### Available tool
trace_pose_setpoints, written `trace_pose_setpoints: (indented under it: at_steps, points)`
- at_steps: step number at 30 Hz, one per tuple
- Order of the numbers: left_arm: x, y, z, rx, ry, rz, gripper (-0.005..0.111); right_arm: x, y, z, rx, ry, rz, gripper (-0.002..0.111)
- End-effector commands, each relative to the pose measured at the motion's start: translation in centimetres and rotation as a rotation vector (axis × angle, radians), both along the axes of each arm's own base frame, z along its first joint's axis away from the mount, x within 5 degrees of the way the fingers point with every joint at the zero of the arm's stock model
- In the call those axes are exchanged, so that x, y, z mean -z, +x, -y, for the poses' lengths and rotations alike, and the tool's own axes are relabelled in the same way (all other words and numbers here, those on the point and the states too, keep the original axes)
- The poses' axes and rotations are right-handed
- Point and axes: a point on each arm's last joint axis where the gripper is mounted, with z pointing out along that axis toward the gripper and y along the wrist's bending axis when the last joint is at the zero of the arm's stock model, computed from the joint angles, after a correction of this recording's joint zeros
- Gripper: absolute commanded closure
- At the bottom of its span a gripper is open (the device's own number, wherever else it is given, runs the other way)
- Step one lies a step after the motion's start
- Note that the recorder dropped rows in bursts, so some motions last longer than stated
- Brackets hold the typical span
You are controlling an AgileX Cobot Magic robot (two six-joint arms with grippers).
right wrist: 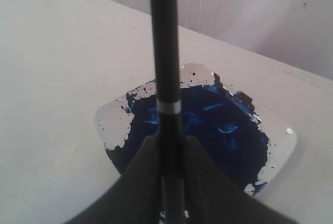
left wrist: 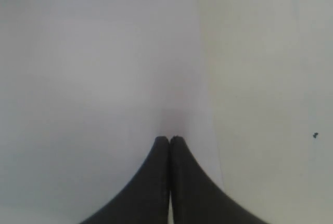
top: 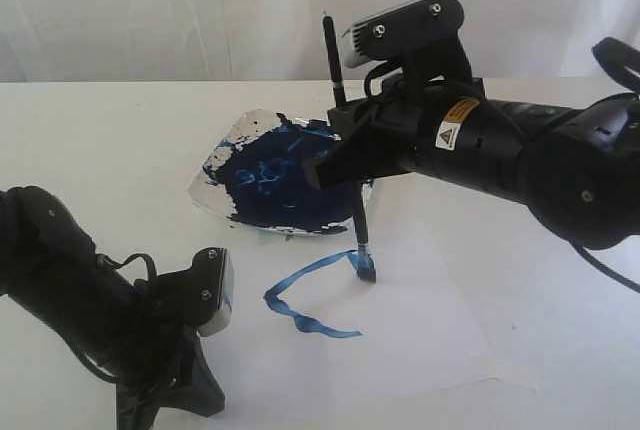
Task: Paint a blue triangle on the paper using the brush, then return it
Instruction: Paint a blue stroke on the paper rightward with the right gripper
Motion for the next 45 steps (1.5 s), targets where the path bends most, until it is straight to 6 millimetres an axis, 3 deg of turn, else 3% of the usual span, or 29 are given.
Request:
trace_pose_setpoints:
  at_steps: [1,45]
  points:
    - [-0.1,-0.4,0.2,0.013,-0.011,-0.025,0.107,-0.1,-0.1,0.4,0.021,0.009,-0.04,0.108]
    - [-0.1,-0.4,0.2,0.013,-0.011,-0.025,0.107,-1.8,-2.3,2.3,0.051,-0.025,-0.181,0.108]
